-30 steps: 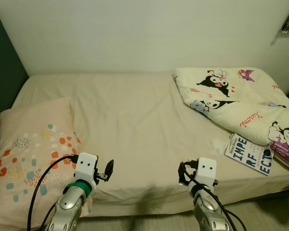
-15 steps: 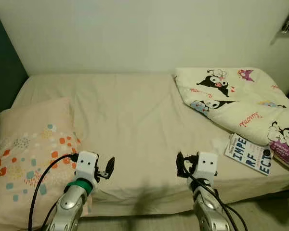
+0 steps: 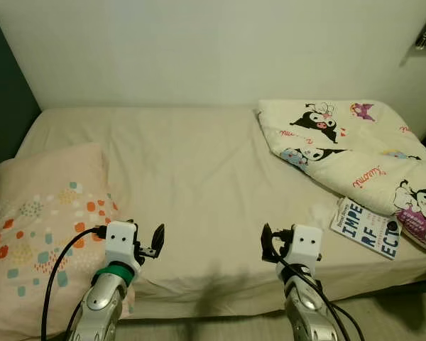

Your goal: Clean up the room

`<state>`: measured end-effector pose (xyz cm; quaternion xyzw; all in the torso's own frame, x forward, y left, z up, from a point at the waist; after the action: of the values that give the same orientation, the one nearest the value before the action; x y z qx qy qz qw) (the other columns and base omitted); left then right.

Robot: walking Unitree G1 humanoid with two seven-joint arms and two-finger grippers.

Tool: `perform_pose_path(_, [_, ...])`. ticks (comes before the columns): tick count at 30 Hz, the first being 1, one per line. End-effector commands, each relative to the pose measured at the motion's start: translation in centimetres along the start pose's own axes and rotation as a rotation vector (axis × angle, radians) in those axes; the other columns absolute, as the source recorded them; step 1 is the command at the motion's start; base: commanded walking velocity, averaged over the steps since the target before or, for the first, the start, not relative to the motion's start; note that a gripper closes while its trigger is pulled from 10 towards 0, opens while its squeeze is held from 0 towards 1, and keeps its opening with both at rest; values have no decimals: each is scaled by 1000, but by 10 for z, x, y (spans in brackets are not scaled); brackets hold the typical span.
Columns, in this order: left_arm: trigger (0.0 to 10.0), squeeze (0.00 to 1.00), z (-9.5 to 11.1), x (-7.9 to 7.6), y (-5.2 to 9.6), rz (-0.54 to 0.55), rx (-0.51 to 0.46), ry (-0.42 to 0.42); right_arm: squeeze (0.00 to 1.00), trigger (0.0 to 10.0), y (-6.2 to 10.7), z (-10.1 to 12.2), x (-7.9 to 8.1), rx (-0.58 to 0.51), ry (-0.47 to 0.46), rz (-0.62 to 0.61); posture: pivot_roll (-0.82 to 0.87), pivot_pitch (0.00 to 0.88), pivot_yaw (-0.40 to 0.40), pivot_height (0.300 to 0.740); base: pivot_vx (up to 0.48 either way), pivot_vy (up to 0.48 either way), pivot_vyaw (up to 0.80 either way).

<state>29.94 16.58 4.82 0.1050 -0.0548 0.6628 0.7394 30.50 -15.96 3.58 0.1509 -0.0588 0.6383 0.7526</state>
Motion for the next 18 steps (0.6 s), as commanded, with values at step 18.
perform_pose_path(18, [10000, 0, -19, -14, 7, -49, 101, -56, 0, 10000, 5, -12, -5, 46, 10, -27, 120, 0, -10, 740, 0, 0, 0])
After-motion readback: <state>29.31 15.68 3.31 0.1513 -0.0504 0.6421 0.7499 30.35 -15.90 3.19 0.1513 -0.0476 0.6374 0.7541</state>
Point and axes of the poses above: a point about 5 cm out from each wrist's last joint towards the gripper, its own y axis pointing back from the gripper into the wrist, its own z axis along the axis of the wrist's last joint, x = y × z, the point moved 2 cm from there along -y, pointing out of the wrist towards the gripper, and after that the axes turned 13 degrees about -y, right-handed, at the moved point
